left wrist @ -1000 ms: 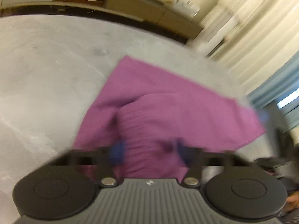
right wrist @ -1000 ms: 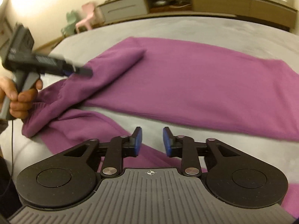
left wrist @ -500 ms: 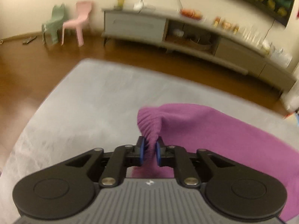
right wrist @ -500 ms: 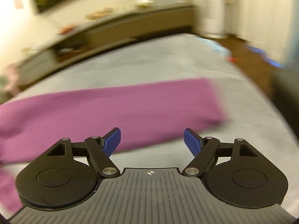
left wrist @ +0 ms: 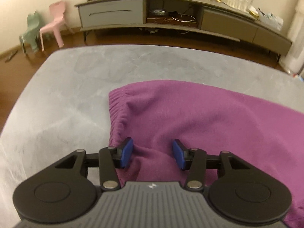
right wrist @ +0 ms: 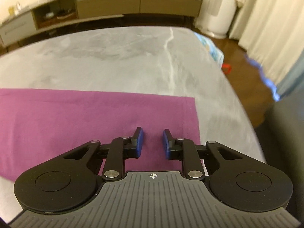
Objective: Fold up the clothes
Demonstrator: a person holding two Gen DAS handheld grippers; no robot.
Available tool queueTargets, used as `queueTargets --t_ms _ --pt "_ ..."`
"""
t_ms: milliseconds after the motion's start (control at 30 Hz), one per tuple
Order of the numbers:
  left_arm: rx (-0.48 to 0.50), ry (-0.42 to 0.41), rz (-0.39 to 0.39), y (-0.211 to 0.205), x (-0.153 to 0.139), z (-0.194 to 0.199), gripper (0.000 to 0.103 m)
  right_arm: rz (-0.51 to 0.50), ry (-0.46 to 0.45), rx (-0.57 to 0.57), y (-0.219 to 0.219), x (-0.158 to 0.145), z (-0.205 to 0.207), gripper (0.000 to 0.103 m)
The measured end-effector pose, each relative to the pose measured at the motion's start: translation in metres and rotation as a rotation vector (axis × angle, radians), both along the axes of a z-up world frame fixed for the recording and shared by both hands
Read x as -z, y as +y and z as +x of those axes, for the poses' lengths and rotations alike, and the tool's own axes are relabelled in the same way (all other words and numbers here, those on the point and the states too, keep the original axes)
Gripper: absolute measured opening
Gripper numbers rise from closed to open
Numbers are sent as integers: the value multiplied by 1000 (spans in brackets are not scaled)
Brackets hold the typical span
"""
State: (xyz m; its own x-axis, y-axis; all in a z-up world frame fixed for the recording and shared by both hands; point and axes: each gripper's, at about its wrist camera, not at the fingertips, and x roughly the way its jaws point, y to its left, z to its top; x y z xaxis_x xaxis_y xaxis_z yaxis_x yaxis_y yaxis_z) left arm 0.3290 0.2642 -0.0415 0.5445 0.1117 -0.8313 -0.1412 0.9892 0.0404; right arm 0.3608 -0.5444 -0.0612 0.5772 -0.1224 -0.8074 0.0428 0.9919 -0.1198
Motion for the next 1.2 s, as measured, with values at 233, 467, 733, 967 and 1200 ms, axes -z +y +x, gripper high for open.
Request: queueTargets --t_ms 233,467,733,967,1200 --pt "-77 20 32 9 -4 15 39 -142 14 72 4 4 56 18" --pt "-118 -168 -166 48 -61 -104 74 59 -110 -23 -2 -53 -44 51" --pt "-191 -97 -257 50 -24 -196 77 112 -105 -92 -20 -76 -229 85" --pt "-258 -95 -268 40 -20 -200 81 127 -21 -15 -43 -36 -280 86" --pt "-200 -69 -246 18 -11 -197 7 261 -43 -69 -32 -33 -264 0"
